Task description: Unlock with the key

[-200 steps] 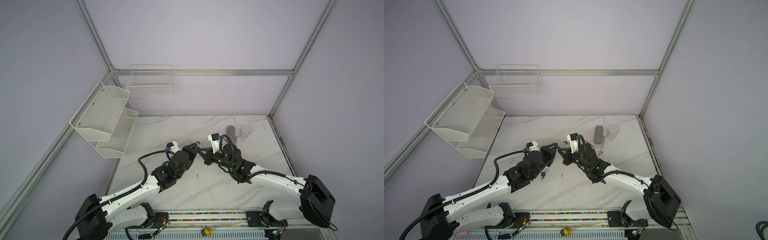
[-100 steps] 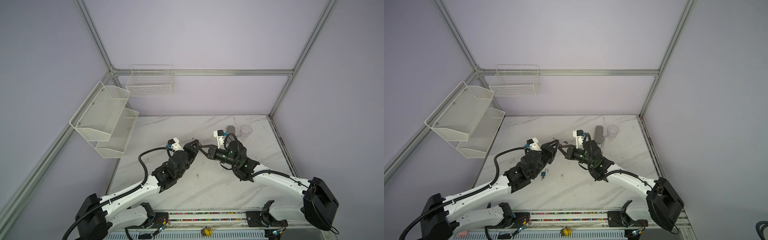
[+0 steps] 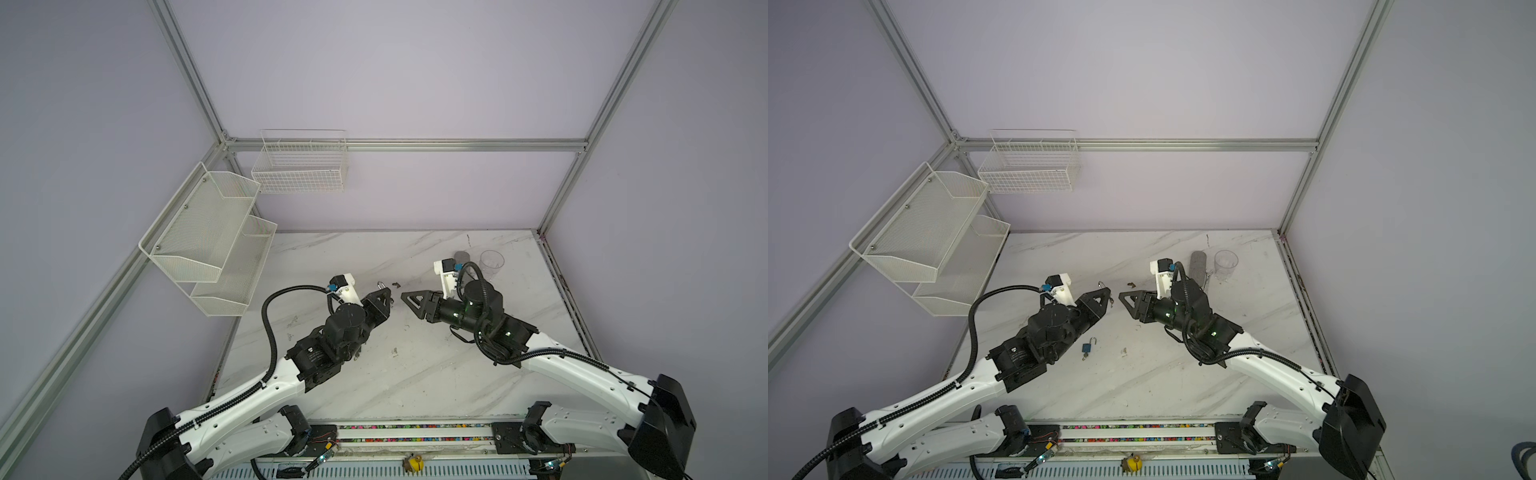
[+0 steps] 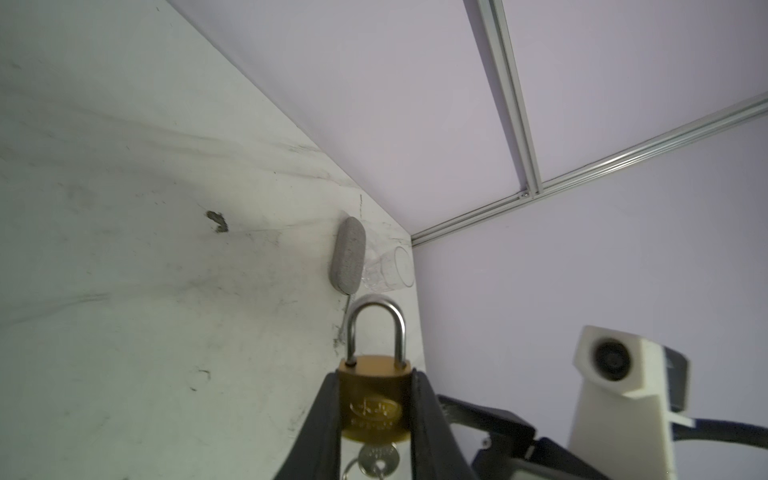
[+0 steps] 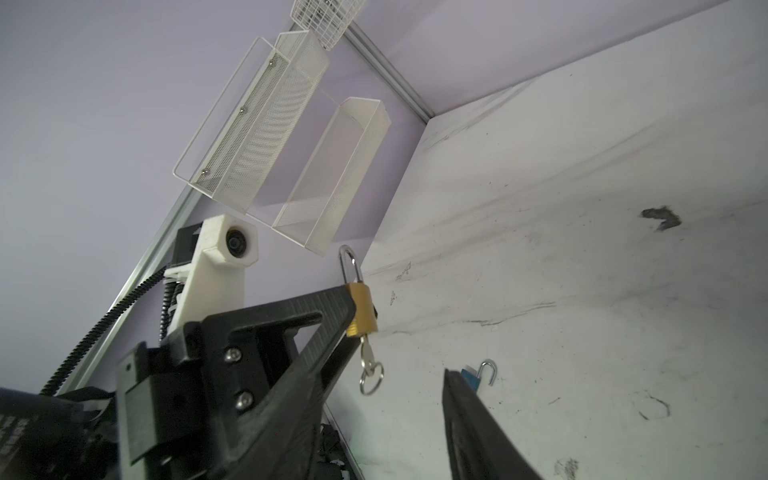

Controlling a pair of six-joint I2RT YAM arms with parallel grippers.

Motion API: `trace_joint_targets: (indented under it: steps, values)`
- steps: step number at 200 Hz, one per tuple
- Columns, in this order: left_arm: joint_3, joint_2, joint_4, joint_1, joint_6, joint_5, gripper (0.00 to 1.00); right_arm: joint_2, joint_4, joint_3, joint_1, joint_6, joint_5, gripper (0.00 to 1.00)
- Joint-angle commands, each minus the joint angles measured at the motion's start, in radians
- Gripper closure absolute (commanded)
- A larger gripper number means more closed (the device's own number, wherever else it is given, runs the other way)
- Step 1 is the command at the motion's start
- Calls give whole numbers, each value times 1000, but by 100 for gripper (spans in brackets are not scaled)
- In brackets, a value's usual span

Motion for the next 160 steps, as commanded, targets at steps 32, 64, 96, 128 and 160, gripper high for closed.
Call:
trace_joint_targets:
  steps: [32, 64, 96, 128, 160]
  values:
    - [-139, -78, 92, 1, 681, 115, 100, -3, -456, 236, -9, -194, 34, 37]
    - [-200, -27, 241, -20, 893, 173, 100, 109, -619, 378, -9, -290, 68, 34]
    - [-163, 51, 267, -41, 962, 158, 100, 186, -676, 443, -7, -326, 74, 33]
    - [-166, 89, 316, -52, 984, 142, 100, 238, -715, 489, -7, -345, 137, 33]
    - [-170, 98, 337, -56, 998, 134, 100, 316, -745, 523, -8, -372, 184, 32]
